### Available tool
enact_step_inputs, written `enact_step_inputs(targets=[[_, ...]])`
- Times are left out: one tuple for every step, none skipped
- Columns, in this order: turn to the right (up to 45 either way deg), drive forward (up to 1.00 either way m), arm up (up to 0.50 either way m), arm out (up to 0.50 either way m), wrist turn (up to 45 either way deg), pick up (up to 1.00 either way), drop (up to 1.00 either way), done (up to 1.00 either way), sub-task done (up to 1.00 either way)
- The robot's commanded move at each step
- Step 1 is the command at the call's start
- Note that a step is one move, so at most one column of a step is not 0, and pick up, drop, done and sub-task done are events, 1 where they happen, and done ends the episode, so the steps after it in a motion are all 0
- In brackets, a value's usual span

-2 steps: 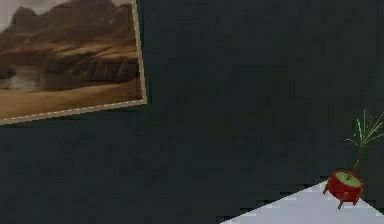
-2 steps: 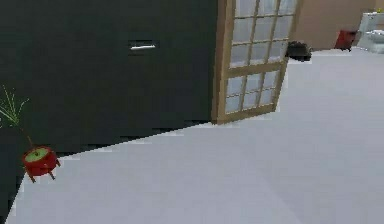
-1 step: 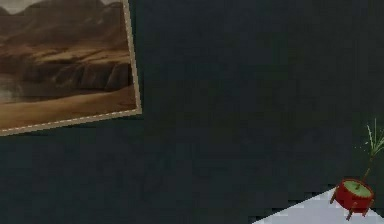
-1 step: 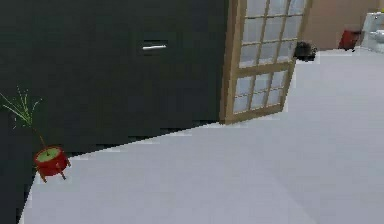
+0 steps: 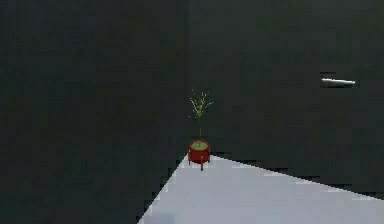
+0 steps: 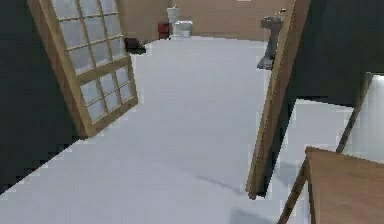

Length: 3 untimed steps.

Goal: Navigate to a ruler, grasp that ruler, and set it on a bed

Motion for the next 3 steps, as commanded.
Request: enact_step_inputs(targets=[[39.0,0.00,0.00,0.00,0.0,0.00,0.00,0.00,0.00],[0.0,0.20,0.00,0.00,0.0,0.00,0.00,0.00,0.00],[45.0,0.00,0.00,0.00,0.0,0.00,0.00,0.00,0.00]])
